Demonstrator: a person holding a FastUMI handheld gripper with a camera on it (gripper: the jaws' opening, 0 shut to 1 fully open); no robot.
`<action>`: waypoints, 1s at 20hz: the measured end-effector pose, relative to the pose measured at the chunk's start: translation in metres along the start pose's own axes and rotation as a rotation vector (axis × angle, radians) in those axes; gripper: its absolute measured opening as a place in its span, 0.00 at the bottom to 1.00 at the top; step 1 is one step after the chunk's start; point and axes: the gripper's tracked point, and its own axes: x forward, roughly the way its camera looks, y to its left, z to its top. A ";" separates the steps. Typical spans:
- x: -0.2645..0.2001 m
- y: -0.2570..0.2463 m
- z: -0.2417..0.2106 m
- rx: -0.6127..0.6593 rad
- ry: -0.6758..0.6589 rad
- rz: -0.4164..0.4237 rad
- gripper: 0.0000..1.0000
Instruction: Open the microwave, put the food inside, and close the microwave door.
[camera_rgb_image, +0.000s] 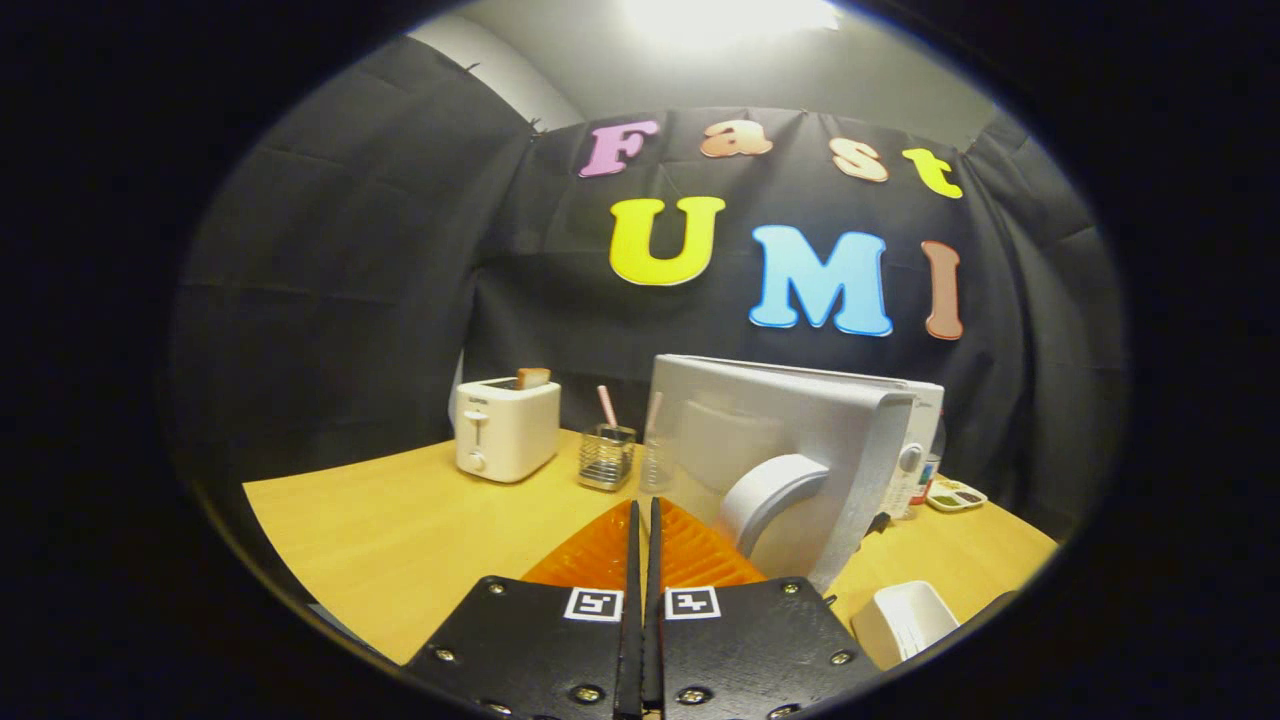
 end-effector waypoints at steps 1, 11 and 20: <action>0.006 -0.017 -0.003 0.005 0.010 -0.026 0.01; 0.080 -0.145 -0.003 0.028 0.050 -0.241 0.01; 0.159 -0.190 -0.011 0.060 0.119 -0.323 0.01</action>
